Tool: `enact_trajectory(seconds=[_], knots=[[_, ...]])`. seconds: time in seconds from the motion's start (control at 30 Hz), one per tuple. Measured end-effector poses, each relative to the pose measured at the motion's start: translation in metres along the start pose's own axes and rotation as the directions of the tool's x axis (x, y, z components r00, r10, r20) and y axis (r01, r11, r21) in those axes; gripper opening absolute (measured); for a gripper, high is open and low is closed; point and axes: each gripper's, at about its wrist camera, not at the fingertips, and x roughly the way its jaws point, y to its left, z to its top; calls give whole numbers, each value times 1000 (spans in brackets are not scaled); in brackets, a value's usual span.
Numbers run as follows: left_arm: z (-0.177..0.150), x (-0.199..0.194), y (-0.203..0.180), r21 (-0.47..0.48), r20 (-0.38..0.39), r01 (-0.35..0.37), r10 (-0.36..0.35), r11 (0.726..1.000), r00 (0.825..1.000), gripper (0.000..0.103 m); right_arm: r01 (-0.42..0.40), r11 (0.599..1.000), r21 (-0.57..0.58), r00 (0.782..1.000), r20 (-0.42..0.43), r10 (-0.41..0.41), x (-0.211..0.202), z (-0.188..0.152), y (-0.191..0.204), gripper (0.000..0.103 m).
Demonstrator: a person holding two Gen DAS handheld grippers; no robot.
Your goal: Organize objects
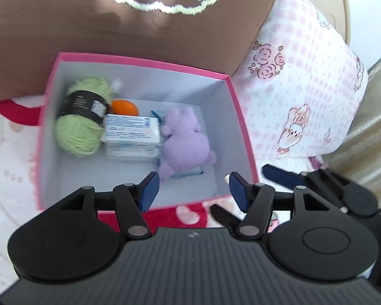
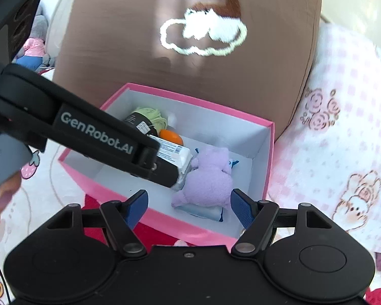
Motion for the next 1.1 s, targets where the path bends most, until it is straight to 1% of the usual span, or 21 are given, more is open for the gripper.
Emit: enact_trajectory(seconds=[0.07, 0.1, 0.2, 0.27, 0.37, 0.53, 0.57, 0.6, 0.67, 0.73, 0.83, 0.9, 0.93, 1.0, 1.07, 1.1], knots=[[-6, -13, -4, 39, 4, -47, 47, 998, 999, 62, 3, 1000, -22, 1000, 6, -3, -17, 0, 5, 76], [-9, -21, -3, 41, 6, -56, 56, 998, 998, 63, 10, 1000, -26, 1000, 13, -9, -21, 0, 4, 78], [-18, -41, 3, 34, -1, -50, 51, 998, 999, 64, 2, 1000, -2, 1000, 26, -2, -35, -3, 4, 80], [-25, -56, 6, 35, 13, -67, 66, 997, 998, 65, -21, 1000, 1, 1000, 24, 21, -44, -5, 6, 80], [-37, -73, 9, 39, 26, -88, 87, 995, 996, 65, -2, 1000, -14, 999, 42, 3, -57, -10, 13, 81], [-54, -95, 9, 42, 24, -108, 107, 993, 994, 70, -11, 999, 30, 998, 62, 9, -78, -17, 17, 84], [-57, -98, 7, 49, 10, -106, 106, 993, 994, 70, -13, 999, 38, 998, 65, 11, -82, -18, 18, 87], [-60, -101, 6, 47, -4, -101, 102, 994, 995, 70, -15, 999, 48, 998, 67, 12, -86, -19, 19, 93], [-65, -106, 4, 36, -26, -95, 96, 995, 995, 71, -15, 997, 72, 998, 63, 11, -92, -21, 19, 100], [-72, -113, 1, 42, -30, -95, 96, 995, 995, 73, -6, 995, 96, 999, 48, 1, -97, -23, 20, 101], [-81, -122, -1, 47, -23, -109, 110, 993, 994, 79, 2, 992, 124, 1000, 25, -5, -104, -27, 23, 101], [-87, -127, 1, 29, -8, -109, 110, 994, 994, 99, -18, 990, 139, 1000, 25, 14, -109, -29, 25, 101], [-89, -130, 1, 23, 0, -97, 97, 995, 995, 102, -24, 988, 151, 1000, 22, 21, -111, -31, 26, 101], [-93, -133, 3, 13, 1, -91, 91, 996, 996, 103, -14, 986, 168, 999, 32, 9, -118, -35, 30, 101], [-97, -136, 2, 23, 6, -110, 110, 994, 994, 103, 3, 988, 156, 1000, 26, -7, -121, -37, 35, 101], [-98, -137, 0, 35, 11, -122, 122, 992, 992, 103, 0, 988, 153, 1000, 18, -3, -122, -38, 37, 102]])
